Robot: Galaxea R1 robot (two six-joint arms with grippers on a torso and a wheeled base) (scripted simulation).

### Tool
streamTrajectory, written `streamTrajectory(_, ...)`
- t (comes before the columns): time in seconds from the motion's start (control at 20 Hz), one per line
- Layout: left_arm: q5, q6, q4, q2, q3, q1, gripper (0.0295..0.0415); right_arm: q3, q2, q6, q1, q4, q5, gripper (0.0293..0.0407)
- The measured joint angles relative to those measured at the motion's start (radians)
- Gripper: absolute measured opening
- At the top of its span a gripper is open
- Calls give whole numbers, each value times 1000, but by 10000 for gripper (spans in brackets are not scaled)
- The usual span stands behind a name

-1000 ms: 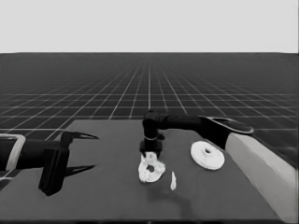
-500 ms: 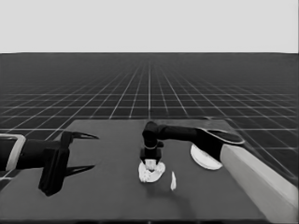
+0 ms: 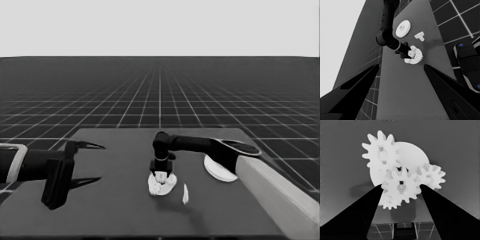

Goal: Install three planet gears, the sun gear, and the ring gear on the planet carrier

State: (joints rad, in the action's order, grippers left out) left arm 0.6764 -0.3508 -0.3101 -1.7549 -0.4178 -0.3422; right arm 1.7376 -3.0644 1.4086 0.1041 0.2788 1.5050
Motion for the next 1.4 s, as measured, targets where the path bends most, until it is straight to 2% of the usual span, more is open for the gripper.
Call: streamTrajectory(1.4,0,0,0,0,0,0,385,0,0,293,1,0,0,309)
